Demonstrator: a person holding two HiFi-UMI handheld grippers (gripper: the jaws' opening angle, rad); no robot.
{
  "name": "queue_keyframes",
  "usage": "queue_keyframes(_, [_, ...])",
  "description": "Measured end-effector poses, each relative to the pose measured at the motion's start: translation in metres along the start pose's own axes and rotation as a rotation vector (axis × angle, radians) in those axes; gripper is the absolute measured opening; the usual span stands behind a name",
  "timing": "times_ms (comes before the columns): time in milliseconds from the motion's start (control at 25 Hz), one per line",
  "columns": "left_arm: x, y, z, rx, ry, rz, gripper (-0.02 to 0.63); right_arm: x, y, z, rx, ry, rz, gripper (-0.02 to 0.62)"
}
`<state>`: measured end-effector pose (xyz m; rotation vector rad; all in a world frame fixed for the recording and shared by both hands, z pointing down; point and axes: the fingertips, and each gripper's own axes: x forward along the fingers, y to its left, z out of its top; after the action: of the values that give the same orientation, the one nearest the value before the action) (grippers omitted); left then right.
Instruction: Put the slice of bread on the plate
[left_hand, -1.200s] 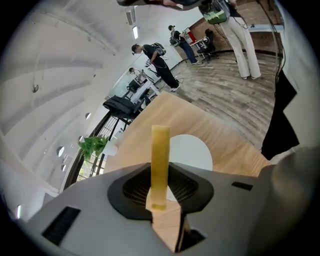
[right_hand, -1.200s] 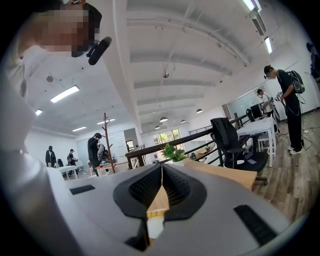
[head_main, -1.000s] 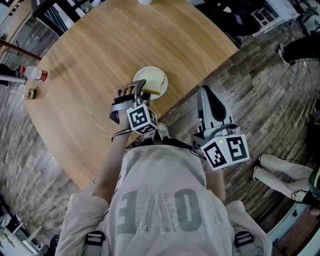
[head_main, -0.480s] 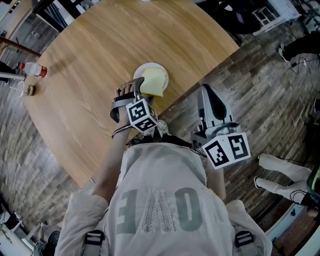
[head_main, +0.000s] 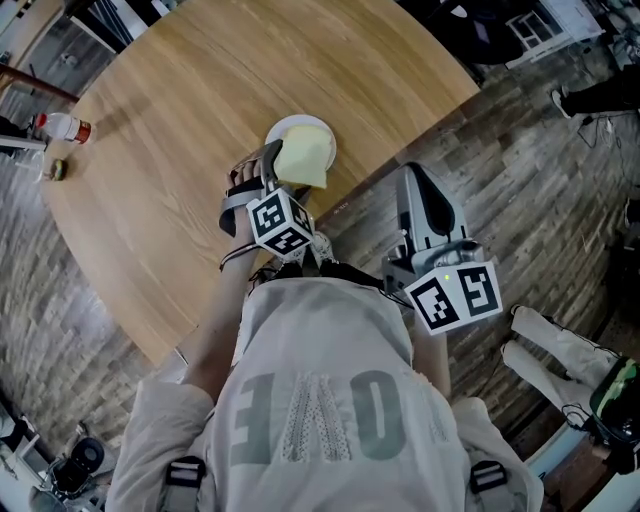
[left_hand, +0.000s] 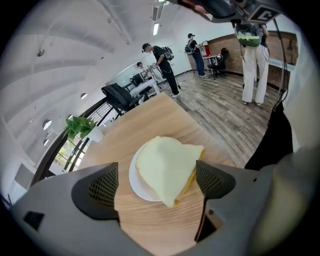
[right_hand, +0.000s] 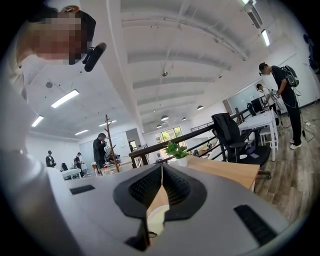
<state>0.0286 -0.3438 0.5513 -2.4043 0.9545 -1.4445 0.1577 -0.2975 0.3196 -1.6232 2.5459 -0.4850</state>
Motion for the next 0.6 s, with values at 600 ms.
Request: queue_keyframes(600, [-0.109, 0.103, 0.096, -0.643, -0.54, 0.018, 0.438, 0.02, 0.013, 0.021, -0.062, -0.043, 0.06, 0.018])
